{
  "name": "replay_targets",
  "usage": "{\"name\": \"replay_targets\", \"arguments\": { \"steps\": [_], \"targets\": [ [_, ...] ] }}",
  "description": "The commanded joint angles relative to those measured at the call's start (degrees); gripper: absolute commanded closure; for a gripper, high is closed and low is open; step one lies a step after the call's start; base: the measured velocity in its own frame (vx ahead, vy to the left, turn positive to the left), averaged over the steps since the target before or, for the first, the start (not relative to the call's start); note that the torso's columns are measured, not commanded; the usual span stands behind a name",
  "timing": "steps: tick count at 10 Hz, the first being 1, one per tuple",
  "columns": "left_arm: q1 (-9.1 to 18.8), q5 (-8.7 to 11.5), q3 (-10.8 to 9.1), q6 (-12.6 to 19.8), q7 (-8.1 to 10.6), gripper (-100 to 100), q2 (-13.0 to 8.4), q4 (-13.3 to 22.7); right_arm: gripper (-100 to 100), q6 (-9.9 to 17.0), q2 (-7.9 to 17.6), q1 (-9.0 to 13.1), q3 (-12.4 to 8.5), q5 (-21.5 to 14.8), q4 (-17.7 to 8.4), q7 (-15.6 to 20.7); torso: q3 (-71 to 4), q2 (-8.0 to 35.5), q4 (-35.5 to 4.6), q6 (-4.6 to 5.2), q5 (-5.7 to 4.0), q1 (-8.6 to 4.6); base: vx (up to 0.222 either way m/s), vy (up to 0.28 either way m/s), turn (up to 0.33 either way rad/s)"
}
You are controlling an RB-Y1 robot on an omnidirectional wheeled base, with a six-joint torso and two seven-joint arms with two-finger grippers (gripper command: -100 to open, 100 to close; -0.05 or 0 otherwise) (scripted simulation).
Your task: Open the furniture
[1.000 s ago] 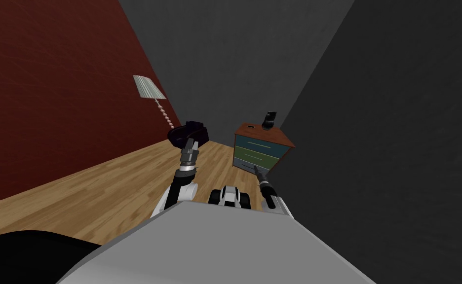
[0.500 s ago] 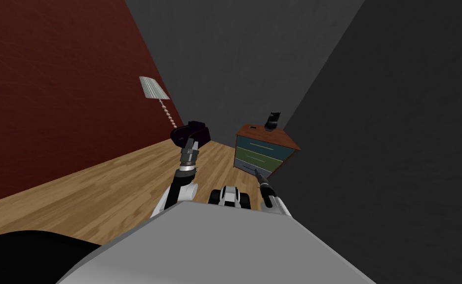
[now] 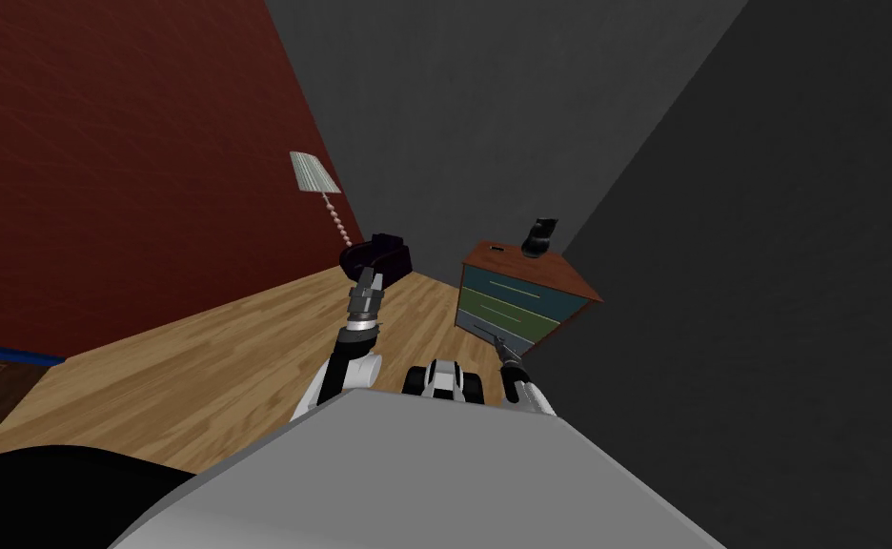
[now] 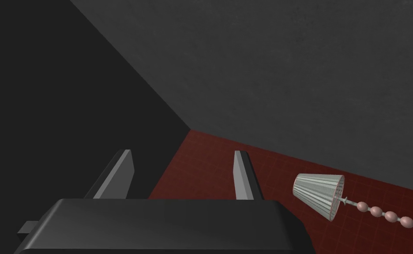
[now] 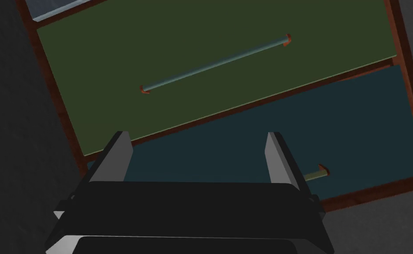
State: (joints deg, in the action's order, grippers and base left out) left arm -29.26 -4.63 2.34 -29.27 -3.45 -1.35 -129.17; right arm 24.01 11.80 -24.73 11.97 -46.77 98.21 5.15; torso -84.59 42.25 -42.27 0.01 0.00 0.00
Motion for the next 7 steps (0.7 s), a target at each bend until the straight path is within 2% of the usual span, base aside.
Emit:
{"name": "replay_targets", "arguments": {
  "steps": [1, 2, 3, 4, 5, 6, 7],
  "targets": [
    [0.0, 0.0, 0.0, 0.0, 0.0, 0, 0.0, 0.0, -100, 4.3, -0.2, 0.6, 1.1, -4.3, -3.3, 0.6, 0.1, 0.1, 0.0, 0.01, 0.0, 0.0, 0.069, -0.005, 0.179],
    [0.0, 0.0, 0.0, 0.0, 0.0, 0, 0.0, 0.0, -100, 6.3, -0.2, 0.6, 1.1, -5.5, -3.4, 0.6, 0.0, 0.0, 0.0, -0.05, -0.01, 0.0, 0.066, -0.012, 0.137],
    [0.0, 0.0, 0.0, 0.0, 0.0, 0, 0.0, 0.0, -100, 7.1, -0.2, 0.6, 1.1, -6.4, -3.4, 0.6, 0.0, 0.0, 0.0, 0.0, -0.01, -0.02, 0.028, -0.012, -0.012],
    [0.0, 0.0, 0.0, 0.0, 0.0, 0, 0.0, 0.0, -100, 9.4, -0.2, 1.1, 2.0, -8.2, -6.1, 1.1, 0.1, 0.1, 0.0, 0.01, 0.0, -0.01, 0.064, -0.023, 0.201],
    [0.0, 0.0, 0.0, 0.0, 0.0, 0, 0.0, 0.0, -100, 10.6, -0.2, 1.1, 2.0, -10.8, -6.2, 1.1, 0.0, 0.0, 0.0, -0.05, -0.02, -0.02, 0.077, -0.025, 0.105],
    [0.0, 0.0, 0.0, 0.0, 0.0, 0, 0.0, 0.0, -100, 11.7, -0.2, 1.1, 2.0, -10.8, -6.2, 1.1, 0.0, 0.0, 0.0, 0.01, 0.0, -0.03, 0.038, -0.012, -0.023],
    [0.0, 0.0, 0.0, 0.0, 0.0, 0, 0.0, 0.0, -100, 13.5, -0.2, 1.5, 2.9, -13.4, -8.8, 1.7, 0.0, 0.1, 0.0, 0.0, 0.0, 0.02, 0.068, -0.022, 0.154]
  ]
}}
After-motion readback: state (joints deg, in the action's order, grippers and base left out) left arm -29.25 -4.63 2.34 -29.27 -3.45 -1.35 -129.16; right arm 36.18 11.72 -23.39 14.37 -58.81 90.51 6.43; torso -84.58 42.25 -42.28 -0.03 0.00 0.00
